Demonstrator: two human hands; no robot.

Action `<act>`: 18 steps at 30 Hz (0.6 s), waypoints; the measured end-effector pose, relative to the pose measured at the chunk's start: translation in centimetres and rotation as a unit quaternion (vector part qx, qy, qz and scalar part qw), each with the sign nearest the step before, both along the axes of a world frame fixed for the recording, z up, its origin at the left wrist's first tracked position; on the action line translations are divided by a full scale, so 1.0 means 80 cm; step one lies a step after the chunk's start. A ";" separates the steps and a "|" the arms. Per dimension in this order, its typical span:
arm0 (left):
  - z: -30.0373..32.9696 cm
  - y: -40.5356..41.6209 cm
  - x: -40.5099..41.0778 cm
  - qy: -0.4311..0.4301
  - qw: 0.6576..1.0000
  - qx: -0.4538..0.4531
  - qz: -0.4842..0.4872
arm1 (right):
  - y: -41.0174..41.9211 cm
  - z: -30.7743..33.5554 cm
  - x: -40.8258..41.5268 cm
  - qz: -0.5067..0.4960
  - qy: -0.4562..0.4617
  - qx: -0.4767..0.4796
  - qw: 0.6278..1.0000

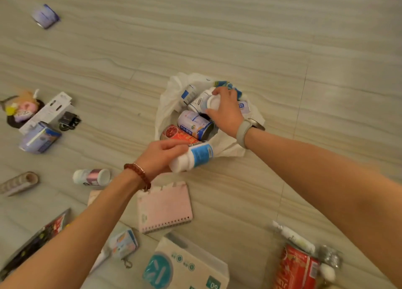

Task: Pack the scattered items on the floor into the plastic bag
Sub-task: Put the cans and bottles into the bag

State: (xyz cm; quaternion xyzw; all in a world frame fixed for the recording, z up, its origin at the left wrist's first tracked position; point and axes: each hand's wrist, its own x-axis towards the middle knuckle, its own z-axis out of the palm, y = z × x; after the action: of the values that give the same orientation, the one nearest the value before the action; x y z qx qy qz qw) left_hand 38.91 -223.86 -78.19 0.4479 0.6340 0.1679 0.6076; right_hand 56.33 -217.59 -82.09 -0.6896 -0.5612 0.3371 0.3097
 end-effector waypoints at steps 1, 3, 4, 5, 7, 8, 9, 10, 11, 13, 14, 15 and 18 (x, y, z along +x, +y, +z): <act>-0.004 0.010 0.002 0.016 0.997 0.061 0.046 | -0.001 -0.007 0.001 0.023 -0.024 -0.017 0.999; -0.008 0.028 0.015 0.074 0.978 0.180 0.080 | -0.006 -0.014 0.009 0.070 -0.062 -0.028 0.995; -0.015 0.035 0.021 0.113 0.964 0.224 0.085 | -0.011 -0.013 0.017 0.089 -0.073 -0.024 0.993; -0.023 0.042 0.028 0.146 0.951 0.258 0.083 | -0.016 -0.012 0.025 0.102 -0.084 -0.015 0.991; -0.042 0.052 0.041 0.192 0.932 0.302 0.049 | -0.032 -0.009 0.046 0.112 -0.107 0.017 0.988; -0.052 0.056 0.046 0.215 0.925 0.313 0.023 | -0.043 -0.009 0.058 0.112 -0.115 0.034 0.986; -0.061 0.058 0.050 0.235 0.920 0.314 0.000 | -0.057 -0.009 0.069 0.109 -0.123 0.042 0.985; -0.070 0.059 0.052 0.256 0.915 0.311 -0.016 | -0.073 -0.010 0.080 0.107 -0.130 0.036 0.985; -0.076 0.060 0.054 0.280 0.907 0.314 -0.028 | -0.090 -0.013 0.091 0.108 -0.138 0.019 0.984; -0.081 0.060 0.055 0.357 0.872 0.329 -0.061 | -0.130 -0.020 0.113 0.132 -0.156 -0.039 0.978; -0.082 0.058 0.055 0.394 0.852 0.335 -0.083 | -0.151 -0.021 0.121 0.161 -0.167 -0.086 0.969; -0.082 0.054 0.055 0.422 0.835 0.338 -0.105 | -0.172 -0.023 0.128 0.200 -0.183 -0.140 0.952; -0.084 0.026 0.052 0.424 0.803 0.384 -0.165 | -0.230 -0.036 0.139 0.322 -0.268 -0.267 0.868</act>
State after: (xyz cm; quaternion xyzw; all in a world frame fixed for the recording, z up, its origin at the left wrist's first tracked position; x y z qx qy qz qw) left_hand 43.08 -221.78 -84.90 0.7693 0.6284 0.0878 0.0747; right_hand 67.43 -236.03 -84.94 -0.5910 -0.7018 0.3576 -0.1739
